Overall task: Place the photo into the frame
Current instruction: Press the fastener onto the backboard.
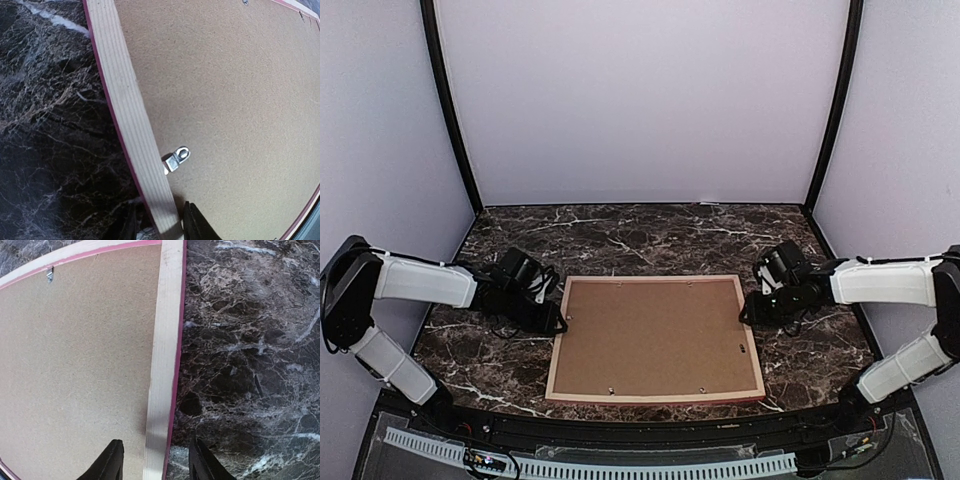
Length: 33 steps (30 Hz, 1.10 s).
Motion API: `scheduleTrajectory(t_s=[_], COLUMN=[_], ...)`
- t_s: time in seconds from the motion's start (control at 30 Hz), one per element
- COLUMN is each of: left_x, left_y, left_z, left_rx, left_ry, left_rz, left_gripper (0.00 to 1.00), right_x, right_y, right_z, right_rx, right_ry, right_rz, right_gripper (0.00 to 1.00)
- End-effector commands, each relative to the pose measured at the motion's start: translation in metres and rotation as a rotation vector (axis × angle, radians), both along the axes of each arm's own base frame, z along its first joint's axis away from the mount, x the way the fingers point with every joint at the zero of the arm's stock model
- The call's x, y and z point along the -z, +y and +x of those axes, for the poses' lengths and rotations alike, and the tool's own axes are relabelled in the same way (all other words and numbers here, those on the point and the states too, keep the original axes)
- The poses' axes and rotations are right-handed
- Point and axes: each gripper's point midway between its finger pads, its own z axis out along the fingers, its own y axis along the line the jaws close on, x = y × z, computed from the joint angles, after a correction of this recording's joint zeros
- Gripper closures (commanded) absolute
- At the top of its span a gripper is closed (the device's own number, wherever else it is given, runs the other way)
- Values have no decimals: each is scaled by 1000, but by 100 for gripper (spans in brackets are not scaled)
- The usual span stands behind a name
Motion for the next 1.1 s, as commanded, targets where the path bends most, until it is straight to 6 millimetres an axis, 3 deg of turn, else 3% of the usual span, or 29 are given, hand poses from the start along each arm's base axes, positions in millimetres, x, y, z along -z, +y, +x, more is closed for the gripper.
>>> scheduleTrajectory(t_s=[0.0, 0.4, 0.6, 0.83, 1.07], left_x=[6, 9, 12, 11, 11], left_y=[1, -3, -4, -4, -5], left_z=[-11, -12, -12, -10, -10], left_rx=[-21, -65, -63, -67, -65], left_ry=[36, 49, 56, 54, 56], left_rz=[-17, -55, -53, -51, -45], left_gripper=[68, 74, 74, 74, 74], right_x=[-11, 7, 13, 23, 28], right_y=[3, 11, 13, 9, 9], right_z=[-6, -52, -61, -63, -63], right_rx=[5, -36, -65, -90, -112], right_ry=[-24, 33, 47, 64, 73], right_rz=[57, 84, 56, -25, -46], right_gripper=[50, 43, 44, 50, 62])
